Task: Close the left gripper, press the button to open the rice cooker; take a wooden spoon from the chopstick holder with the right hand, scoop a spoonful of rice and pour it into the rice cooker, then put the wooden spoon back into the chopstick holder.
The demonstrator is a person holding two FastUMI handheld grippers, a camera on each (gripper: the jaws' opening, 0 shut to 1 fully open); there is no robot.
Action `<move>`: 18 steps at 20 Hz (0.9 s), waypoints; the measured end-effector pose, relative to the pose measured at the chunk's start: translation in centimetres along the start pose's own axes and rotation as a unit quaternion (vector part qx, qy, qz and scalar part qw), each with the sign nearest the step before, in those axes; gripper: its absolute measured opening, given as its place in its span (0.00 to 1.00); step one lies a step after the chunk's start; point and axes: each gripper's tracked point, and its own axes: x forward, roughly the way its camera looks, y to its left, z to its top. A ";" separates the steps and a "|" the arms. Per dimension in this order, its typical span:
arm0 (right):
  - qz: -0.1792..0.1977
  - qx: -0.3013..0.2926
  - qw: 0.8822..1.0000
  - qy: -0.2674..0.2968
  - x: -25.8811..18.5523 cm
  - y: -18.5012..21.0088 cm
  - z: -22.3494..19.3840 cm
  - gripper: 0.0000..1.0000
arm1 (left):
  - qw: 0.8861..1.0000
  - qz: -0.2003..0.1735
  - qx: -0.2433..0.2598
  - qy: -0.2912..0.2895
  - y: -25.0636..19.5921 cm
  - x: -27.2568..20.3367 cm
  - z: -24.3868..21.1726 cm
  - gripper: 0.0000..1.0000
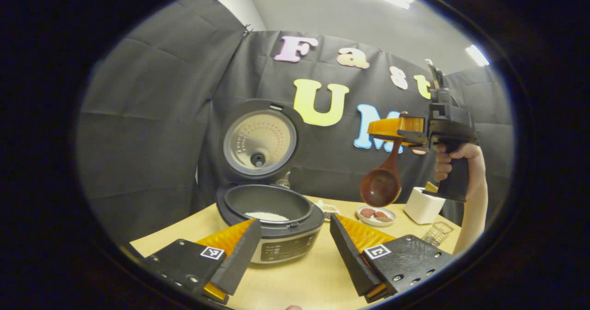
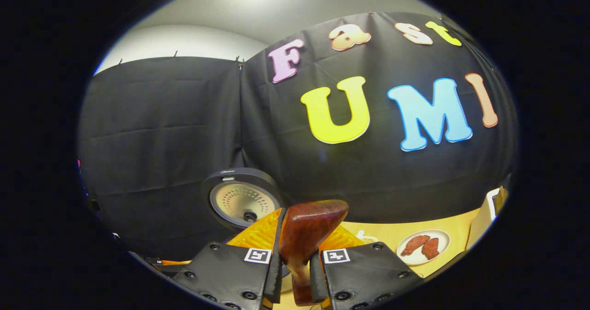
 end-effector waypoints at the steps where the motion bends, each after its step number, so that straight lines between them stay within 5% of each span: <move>1: -0.014 -0.001 1.000 -0.005 -1.1 -1.5 0.2 0.27 | 1.000 -0.008 0.001 0.000 -1.0 0.0 0.0 0.93; 11: -0.162 0.034 0.986 -0.021 -12.1 -16.1 -1.0 0.27 | 0.996 -0.083 -0.006 0.017 -10.8 3.0 -1.7 0.94; 18: -0.237 0.070 0.969 -0.011 -17.8 -23.8 -3.3 0.27 | 0.995 -0.100 0.001 0.027 -15.4 4.1 -2.9 0.92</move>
